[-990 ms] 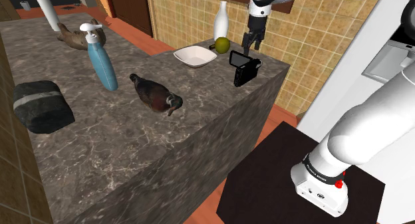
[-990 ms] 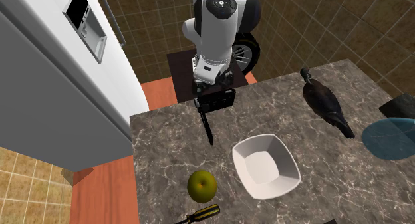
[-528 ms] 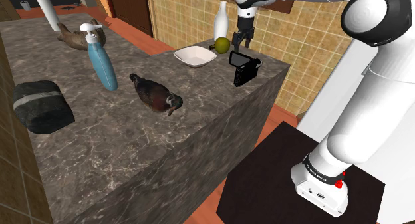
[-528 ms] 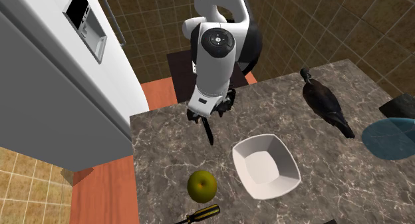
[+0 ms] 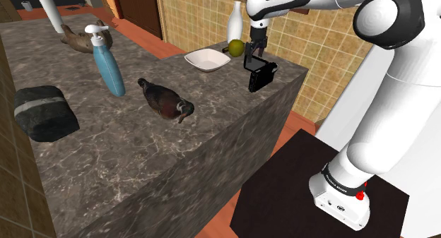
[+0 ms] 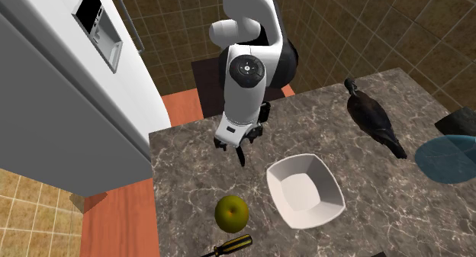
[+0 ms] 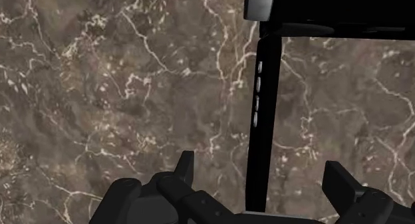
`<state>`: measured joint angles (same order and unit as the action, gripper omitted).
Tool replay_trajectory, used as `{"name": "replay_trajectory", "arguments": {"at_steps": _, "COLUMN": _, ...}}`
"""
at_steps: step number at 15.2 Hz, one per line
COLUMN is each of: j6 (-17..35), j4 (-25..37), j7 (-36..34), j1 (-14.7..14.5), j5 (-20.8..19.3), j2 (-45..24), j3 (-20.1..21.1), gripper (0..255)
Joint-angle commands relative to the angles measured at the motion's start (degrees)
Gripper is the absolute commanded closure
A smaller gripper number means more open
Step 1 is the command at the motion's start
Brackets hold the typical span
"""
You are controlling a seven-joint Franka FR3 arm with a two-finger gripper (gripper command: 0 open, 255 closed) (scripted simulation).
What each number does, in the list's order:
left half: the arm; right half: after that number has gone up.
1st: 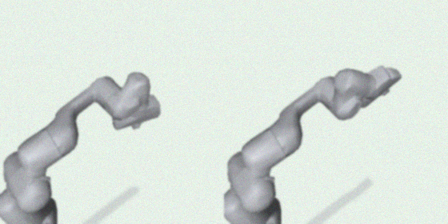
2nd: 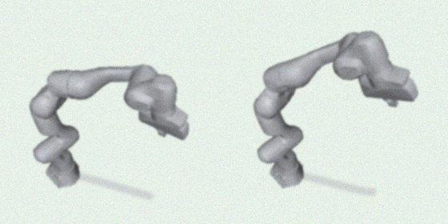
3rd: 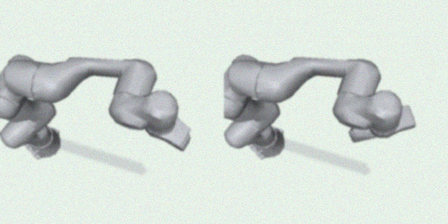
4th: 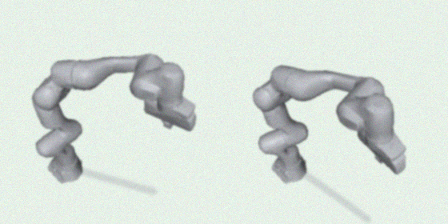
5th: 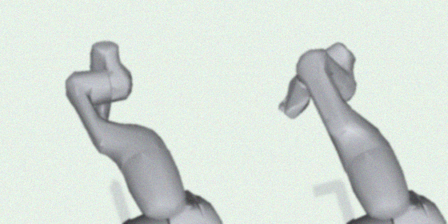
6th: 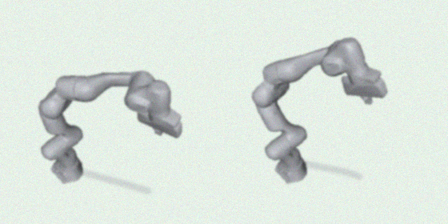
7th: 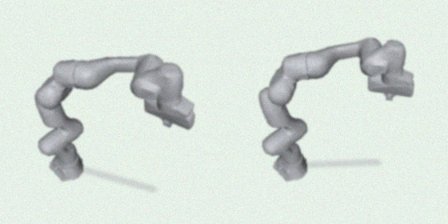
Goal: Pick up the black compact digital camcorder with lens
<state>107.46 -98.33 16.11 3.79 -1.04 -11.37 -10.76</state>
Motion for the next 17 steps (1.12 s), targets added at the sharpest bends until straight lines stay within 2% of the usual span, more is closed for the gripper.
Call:
{"name": "replay_trajectory", "arguments": {"at_steps": 1, "j6": 0.58, "j4": -0.57, "j7": 0.00, "j1": 0.01, "j5": 0.00, "j2": 0.02, "j3": -0.01, "gripper": 0}}
{"name": "replay_trajectory", "arguments": {"at_steps": 2, "j6": 0.58, "j4": -0.56, "j7": 0.00, "j1": 0.01, "j5": 0.00, "j2": 0.02, "j3": -0.01, "gripper": 0}}
{"name": "replay_trajectory", "arguments": {"at_steps": 3, "j6": 0.62, "j4": -0.65, "j7": -0.01, "j1": 0.00, "j5": -0.01, "j2": 0.06, "j3": 0.00, "gripper": 255}}
{"name": "replay_trajectory", "arguments": {"at_steps": 12, "j6": 0.58, "j4": -0.56, "j7": 0.00, "j1": 0.01, "j5": 0.00, "j2": 0.02, "j3": -0.01, "gripper": 255}}
{"name": "replay_trajectory", "arguments": {"at_steps": 17, "j6": -3.10, "j4": 2.60, "j7": 0.09, "j1": 0.00, "j5": -0.08, "j2": 0.55, "j3": -0.04, "gripper": 255}}
